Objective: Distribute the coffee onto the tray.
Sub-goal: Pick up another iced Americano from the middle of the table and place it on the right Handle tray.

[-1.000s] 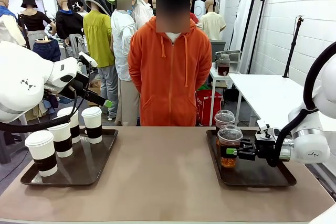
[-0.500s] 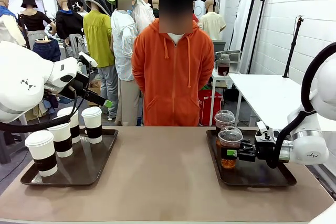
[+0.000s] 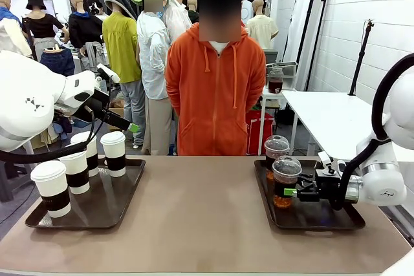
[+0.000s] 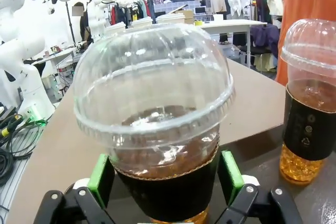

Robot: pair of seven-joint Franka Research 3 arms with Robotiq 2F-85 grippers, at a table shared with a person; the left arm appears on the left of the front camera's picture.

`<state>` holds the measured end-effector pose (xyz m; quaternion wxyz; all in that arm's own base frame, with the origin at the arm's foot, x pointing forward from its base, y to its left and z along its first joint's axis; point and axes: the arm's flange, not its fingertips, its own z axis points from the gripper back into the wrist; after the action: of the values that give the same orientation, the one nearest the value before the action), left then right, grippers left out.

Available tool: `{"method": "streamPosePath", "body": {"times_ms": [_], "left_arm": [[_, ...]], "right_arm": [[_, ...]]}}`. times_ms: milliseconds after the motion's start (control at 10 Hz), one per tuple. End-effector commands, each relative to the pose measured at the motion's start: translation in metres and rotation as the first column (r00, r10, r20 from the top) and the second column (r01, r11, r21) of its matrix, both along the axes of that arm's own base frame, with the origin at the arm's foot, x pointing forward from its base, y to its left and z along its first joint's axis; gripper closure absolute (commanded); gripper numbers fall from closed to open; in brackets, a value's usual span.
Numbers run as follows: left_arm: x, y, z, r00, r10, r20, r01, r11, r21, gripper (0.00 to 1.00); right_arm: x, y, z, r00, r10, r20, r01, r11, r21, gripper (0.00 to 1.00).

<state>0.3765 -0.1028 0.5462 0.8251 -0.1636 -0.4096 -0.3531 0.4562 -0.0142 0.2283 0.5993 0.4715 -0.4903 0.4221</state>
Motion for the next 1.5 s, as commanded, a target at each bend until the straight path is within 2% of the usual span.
{"method": "streamPosePath", "body": {"times_ms": [0, 800, 1000, 1100, 1400], "left_arm": [[0.000, 0.001, -0.001, 1.000, -0.002, -0.004, 0.002, 1.000, -0.004, 0.00], [0.000, 0.001, -0.001, 1.000, -0.002, -0.004, 0.002, 1.000, -0.004, 0.00], [0.000, 0.001, -0.001, 1.000, -0.002, -0.004, 0.002, 1.000, -0.004, 0.00], [0.000, 0.001, -0.001, 1.000, -0.002, -0.004, 0.002, 1.000, -0.004, 0.00], [0.000, 0.001, -0.001, 1.000, -0.002, -0.004, 0.002, 1.000, -0.004, 0.00]], "right_arm": [[-0.012, -0.005, 0.003, 1.000, -0.009, -0.024, 0.009, 1.000, 0.006, 0.00], [-0.052, -0.037, 0.002, 0.993, -0.105, -0.048, 0.103, 0.994, -0.032, 0.00], [-0.054, -0.039, 0.004, 0.991, -0.130, -0.045, 0.127, 0.990, -0.053, 0.00], [-0.045, -0.039, -0.001, 0.993, -0.106, -0.044, 0.106, 0.994, -0.013, 0.00], [-0.045, -0.039, -0.001, 0.993, -0.106, -0.044, 0.106, 0.994, -0.013, 0.00]]}}
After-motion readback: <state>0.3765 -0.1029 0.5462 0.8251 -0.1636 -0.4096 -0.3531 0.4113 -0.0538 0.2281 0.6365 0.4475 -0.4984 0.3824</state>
